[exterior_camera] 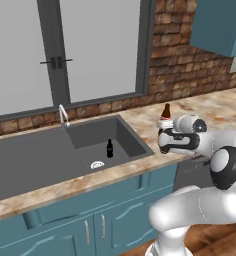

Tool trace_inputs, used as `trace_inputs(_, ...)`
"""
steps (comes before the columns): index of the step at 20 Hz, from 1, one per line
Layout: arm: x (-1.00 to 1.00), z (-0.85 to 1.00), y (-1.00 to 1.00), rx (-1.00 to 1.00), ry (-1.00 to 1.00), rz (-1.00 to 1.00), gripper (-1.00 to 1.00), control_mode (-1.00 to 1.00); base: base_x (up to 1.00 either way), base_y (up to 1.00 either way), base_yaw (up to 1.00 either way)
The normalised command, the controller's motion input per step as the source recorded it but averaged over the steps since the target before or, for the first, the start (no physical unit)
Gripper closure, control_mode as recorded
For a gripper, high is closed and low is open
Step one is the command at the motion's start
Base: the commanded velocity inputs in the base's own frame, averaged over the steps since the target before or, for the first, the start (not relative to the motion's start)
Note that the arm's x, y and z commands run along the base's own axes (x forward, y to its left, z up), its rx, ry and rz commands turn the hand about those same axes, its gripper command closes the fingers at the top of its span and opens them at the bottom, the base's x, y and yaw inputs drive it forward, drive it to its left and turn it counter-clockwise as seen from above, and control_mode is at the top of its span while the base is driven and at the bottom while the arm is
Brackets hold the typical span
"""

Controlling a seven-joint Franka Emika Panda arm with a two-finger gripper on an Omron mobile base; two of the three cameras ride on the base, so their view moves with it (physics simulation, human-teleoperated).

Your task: Place the large bottle from the dining counter next to the other large bottle outside the sink, and place the small bottle from the dining counter next to the other small bottle inside the sink.

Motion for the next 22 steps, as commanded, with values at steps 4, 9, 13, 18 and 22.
trace_inputs(4, 0.3, 0.77, 0.0, 0.04, 0.25, 0.0, -1.0, -1.0, 0.0, 0.0, 0.0)
trace_inputs(9, 0.16, 0.15, 0.16, -0.05, 0.3, 0.0, -1.0, -1.0, 0.0, 0.0, 0.0)
trace_inputs(13, -0.15, -0.08, 0.22, -0.08, 0.13, 0.05, -1.0, -1.0, 0.0, 0.0, 0.0)
trace_inputs(18, -0.5, 0.0, 0.0, 0.0, 0.0, 0.04, -1.0, -1.0, 0.0, 0.0, 0.0)
trace_inputs(22, -0.44, -0.02, 0.0, 0.0, 0.0, 0.03, -1.0, -1.0, 0.0, 0.0, 0.0)
